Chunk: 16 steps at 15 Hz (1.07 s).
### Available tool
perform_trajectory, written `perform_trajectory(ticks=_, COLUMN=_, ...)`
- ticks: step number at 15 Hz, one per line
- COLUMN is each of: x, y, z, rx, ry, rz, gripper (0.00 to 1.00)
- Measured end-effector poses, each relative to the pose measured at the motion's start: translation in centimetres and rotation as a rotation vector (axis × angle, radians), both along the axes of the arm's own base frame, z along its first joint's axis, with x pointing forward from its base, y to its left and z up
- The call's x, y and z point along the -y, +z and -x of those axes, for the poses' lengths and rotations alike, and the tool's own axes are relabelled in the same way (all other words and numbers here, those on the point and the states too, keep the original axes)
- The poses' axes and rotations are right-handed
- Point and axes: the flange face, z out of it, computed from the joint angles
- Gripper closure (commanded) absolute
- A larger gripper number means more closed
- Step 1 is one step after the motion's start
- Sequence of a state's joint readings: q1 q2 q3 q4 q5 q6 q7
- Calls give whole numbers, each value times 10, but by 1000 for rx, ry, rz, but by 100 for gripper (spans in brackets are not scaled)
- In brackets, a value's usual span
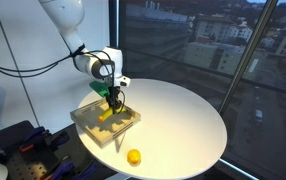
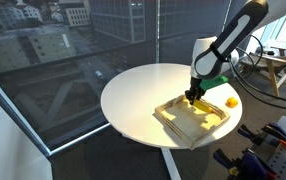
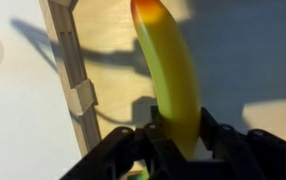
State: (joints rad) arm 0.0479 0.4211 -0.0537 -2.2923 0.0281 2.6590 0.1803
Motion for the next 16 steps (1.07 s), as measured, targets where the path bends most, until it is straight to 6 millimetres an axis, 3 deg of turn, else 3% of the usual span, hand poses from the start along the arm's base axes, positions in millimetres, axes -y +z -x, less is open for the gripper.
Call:
perform_trajectory(ticks=10, x=26, y=38, z=-6, rx=31, ry=-19, rz=-6, gripper=84)
perform_trajectory(ticks=16, x=36, y=48, z=-3, rx=7, ry=-38, rz=-9, gripper=84)
